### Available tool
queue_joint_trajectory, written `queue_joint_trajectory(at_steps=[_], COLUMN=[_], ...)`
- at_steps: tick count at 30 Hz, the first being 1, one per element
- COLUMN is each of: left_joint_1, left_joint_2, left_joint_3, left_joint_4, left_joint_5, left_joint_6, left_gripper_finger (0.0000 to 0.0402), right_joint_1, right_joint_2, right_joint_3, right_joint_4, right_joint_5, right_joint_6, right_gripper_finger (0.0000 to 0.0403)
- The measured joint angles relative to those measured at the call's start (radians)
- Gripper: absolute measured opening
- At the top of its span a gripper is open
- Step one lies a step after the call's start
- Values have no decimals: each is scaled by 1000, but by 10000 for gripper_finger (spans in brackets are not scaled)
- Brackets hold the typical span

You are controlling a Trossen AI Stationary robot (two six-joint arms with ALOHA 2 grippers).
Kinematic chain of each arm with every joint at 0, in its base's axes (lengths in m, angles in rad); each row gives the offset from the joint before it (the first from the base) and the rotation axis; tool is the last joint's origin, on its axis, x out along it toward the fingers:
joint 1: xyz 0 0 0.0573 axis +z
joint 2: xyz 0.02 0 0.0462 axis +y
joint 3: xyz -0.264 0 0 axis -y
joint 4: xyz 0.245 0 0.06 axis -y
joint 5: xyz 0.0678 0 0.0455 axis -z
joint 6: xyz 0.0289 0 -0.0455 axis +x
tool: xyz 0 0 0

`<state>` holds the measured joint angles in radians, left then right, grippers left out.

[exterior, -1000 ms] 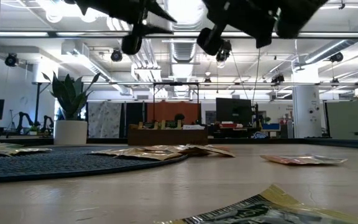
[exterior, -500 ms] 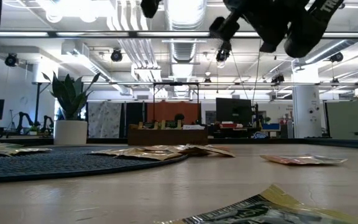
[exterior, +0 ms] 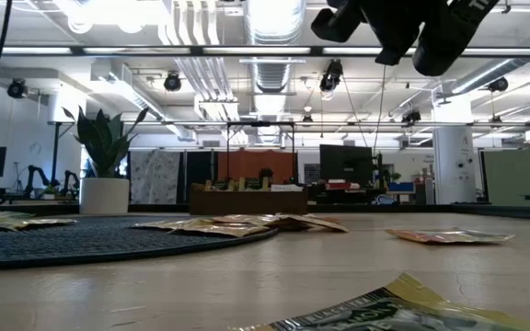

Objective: Pick & Place Tea
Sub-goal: Put the yellow tea bag into the middle section of the wooden organizer

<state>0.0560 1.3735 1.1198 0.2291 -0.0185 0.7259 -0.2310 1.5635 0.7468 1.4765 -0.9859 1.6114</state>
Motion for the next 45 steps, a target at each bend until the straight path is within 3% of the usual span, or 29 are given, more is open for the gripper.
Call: queue_joint_trajectory(at_steps=[7,17,37,45], left_joint_1=[-16,-25,-87,-100], left_joint_2=[28,85,88,89], left_joint_3=[5,27,34,34], left_joint_4=[120,154,154,135], left_joint_5=[90,184,179,146], left_joint_6=[15,15,88,85], left_gripper_finger=[110,110,109,44], right_joint_1=[0,0,-1,-1], right_joint_2=[0,0,1,1], right_joint_3=[0,0,-31,-32], right_joint_4=[-6,-6,-9,-32], right_joint_5=[5,28,31,43], right_joint_6=[59,84,99,84], right_gripper_finger=[13,13,13,13])
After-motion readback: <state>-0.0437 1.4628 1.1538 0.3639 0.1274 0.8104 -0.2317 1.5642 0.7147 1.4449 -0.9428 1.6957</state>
